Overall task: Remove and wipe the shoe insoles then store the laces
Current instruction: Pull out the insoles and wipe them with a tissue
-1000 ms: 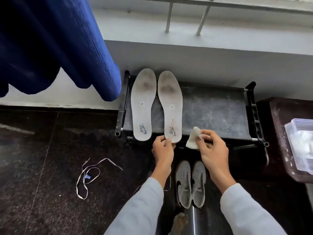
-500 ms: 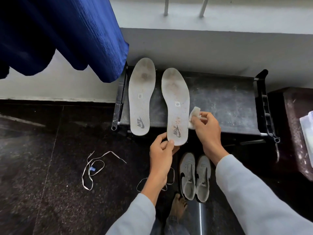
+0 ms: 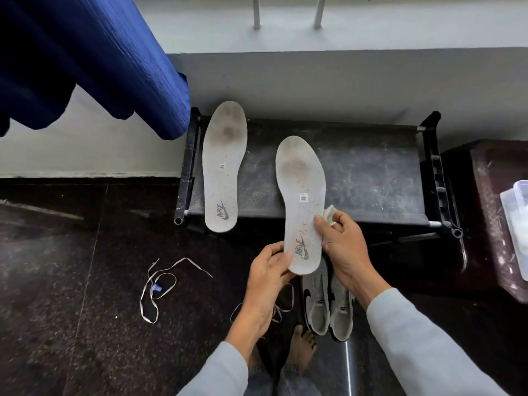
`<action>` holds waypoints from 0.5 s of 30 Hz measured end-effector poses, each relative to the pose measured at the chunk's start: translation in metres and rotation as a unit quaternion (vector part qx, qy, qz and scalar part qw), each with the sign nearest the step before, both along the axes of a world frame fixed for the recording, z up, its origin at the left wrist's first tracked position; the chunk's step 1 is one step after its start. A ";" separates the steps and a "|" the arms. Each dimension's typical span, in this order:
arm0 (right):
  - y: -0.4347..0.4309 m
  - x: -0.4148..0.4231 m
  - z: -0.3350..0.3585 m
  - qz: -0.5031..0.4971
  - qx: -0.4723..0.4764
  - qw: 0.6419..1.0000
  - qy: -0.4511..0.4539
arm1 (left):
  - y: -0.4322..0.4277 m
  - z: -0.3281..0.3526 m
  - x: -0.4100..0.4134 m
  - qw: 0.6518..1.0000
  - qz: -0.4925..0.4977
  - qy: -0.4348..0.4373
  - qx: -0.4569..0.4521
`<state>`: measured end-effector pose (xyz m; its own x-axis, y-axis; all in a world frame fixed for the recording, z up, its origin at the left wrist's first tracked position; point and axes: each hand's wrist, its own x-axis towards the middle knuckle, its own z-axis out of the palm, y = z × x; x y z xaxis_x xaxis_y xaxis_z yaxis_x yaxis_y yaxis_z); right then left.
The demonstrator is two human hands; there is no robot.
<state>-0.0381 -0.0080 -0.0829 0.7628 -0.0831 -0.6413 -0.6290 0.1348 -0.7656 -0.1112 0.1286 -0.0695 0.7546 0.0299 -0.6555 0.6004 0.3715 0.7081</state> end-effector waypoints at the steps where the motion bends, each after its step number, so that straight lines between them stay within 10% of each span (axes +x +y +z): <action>1: -0.002 -0.002 0.002 0.000 0.005 1.000 -0.001 | -0.001 0.000 0.004 1.000 0.008 0.008 -0.027; 15: -0.017 -0.052 0.053 0.036 0.101 0.994 0.033 | -0.015 -0.009 0.029 0.945 0.013 0.036 -0.325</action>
